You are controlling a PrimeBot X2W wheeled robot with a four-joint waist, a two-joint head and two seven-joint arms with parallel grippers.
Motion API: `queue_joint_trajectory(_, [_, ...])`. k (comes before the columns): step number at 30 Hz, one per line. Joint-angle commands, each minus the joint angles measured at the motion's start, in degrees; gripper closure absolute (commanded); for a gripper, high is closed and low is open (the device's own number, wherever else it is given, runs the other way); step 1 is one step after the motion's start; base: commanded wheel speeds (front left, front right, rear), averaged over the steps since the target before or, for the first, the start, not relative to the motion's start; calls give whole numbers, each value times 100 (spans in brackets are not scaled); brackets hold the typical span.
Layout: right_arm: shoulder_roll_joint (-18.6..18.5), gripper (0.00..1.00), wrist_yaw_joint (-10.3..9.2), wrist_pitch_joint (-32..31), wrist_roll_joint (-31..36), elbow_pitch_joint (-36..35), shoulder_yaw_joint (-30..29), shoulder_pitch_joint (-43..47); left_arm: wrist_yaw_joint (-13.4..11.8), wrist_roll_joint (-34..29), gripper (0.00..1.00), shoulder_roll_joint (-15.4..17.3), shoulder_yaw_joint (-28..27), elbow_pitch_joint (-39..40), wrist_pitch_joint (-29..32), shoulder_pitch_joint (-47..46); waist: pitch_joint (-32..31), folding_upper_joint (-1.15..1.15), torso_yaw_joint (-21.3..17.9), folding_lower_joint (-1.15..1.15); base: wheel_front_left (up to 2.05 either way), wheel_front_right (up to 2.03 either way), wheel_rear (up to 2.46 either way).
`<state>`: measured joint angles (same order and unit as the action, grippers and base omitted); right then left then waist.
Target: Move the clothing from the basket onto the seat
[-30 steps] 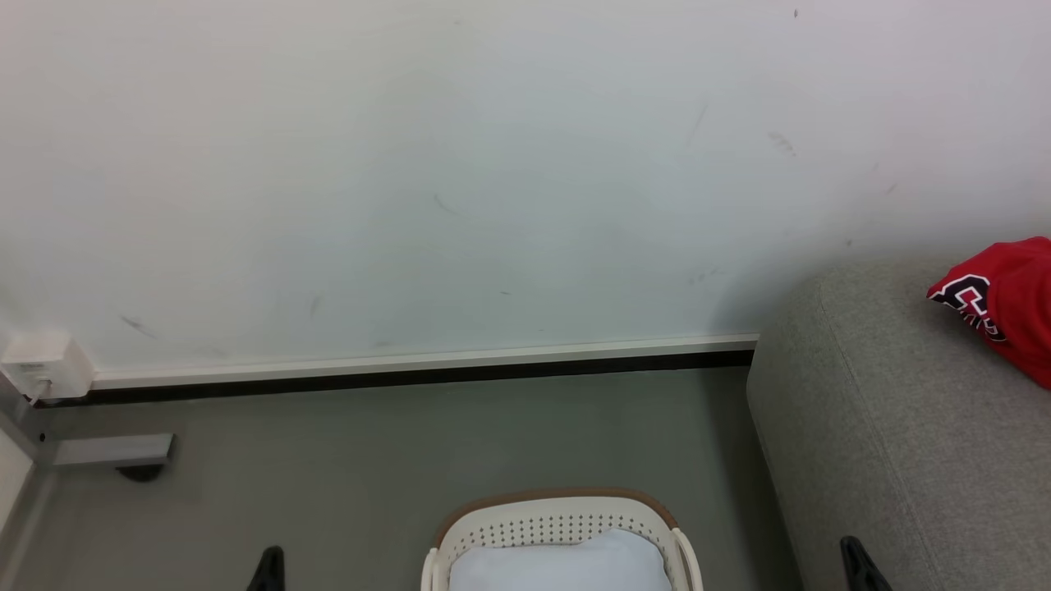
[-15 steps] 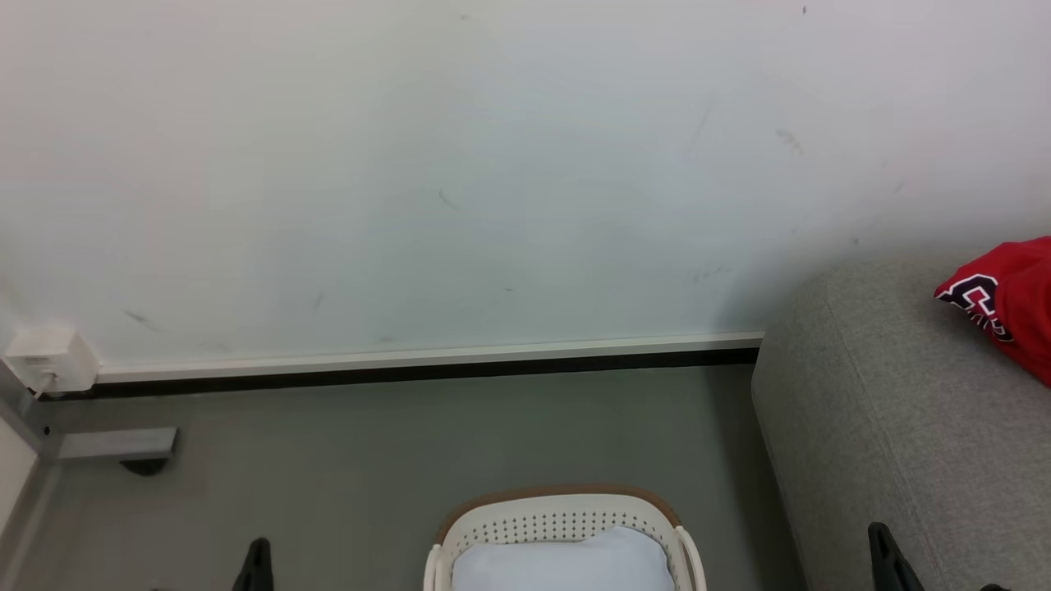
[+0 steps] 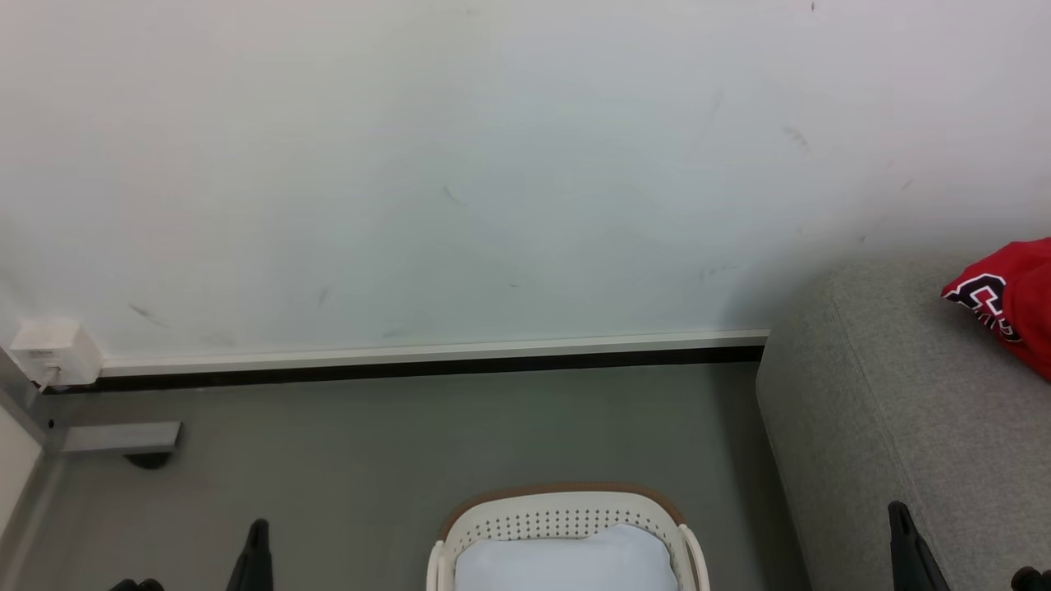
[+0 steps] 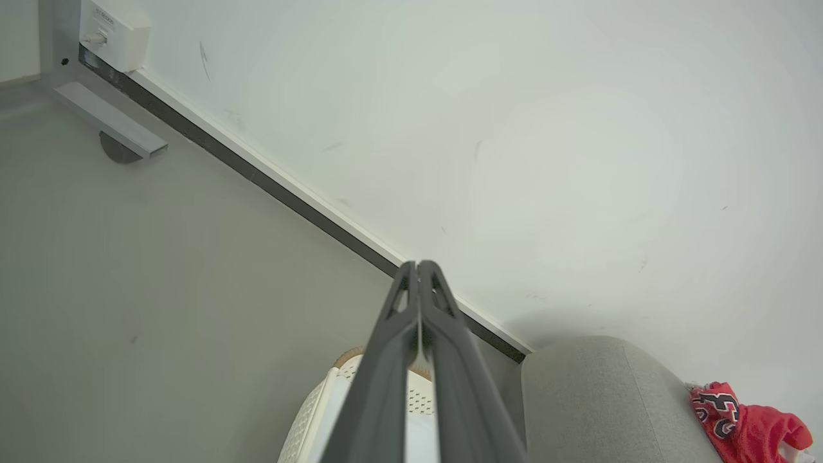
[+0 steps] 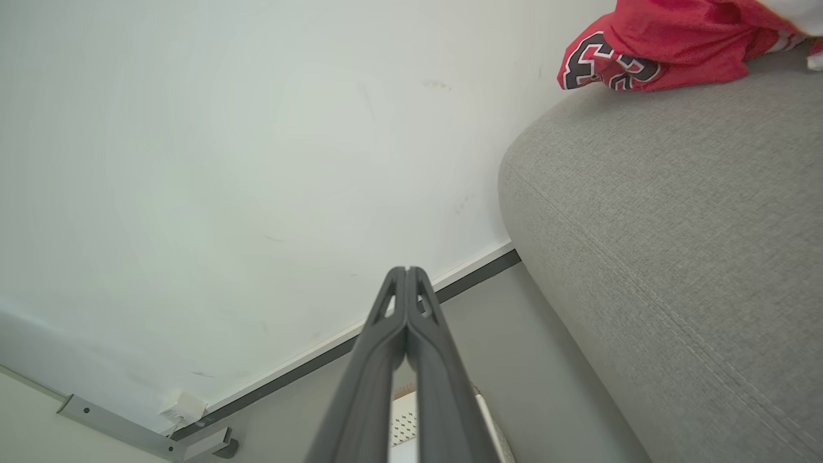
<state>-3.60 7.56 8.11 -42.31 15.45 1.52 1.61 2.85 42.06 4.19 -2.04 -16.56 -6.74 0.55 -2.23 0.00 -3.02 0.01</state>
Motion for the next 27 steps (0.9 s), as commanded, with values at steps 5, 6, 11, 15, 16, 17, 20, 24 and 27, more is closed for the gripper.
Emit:
queue_joint_trajectory(5, [-60, 100, -3, -124, -570, -97, -70, -215, 65, 586, 100, 5, -81, 96, 139, -187, 15, 0, 19, 0, 0, 0, 0])
queue_joint_trajectory(6, [-62, 100, -4, -146, -651, -99, -77, -227, 69, 655, 100, 2, -87, 99, 162, -196, 17, 0, 23, 0, 0, 0, 0])
queue_joint_trajectory(11, [-70, 100, -4, -235, -1033, -104, -115, -265, 104, 1016, 100, -8, -118, 114, 259, -240, 30, 0, 39, -1, 0, 0, 0])
queue_joint_trajectory(15, [-76, 100, -5, -306, -1320, -108, -143, -312, 129, 1298, 100, -17, -144, 125, 333, -274, 40, 0, 52, -1, 0, 0, 0])
queue_joint_trajectory(16, [-77, 100, -5, -323, -1394, -110, -150, -323, 133, 1360, 100, -19, -150, 129, 353, -284, 43, 0, 55, -1, 0, 0, 0])
queue_joint_trajectory(17, [-79, 100, -5, -341, -1462, -111, -157, -333, 141, 1428, 100, -20, -157, 131, 374, -293, 45, 0, 59, -1, 0, 0, 0])
queue_joint_trajectory(20, [-83, 100, -5, -391, -1663, -115, -179, -354, 163, 1631, 100, -26, -174, 138, 425, -315, 53, 0, 68, -1, 0, 0, 0])
queue_joint_trajectory(24, [-86, 100, -6, -442, -1864, -117, -201, -372, 180, 1818, 100, -32, -192, 146, 472, -337, 61, 0, 78, -1, 0, 0, 0])
queue_joint_trajectory(27, [-88, 100, -6, -489, -2058, -121, -224, -407, 195, 2005, 100, -38, -208, 153, 524, -360, 68, 0, 88, -1, 0, 0, 0])
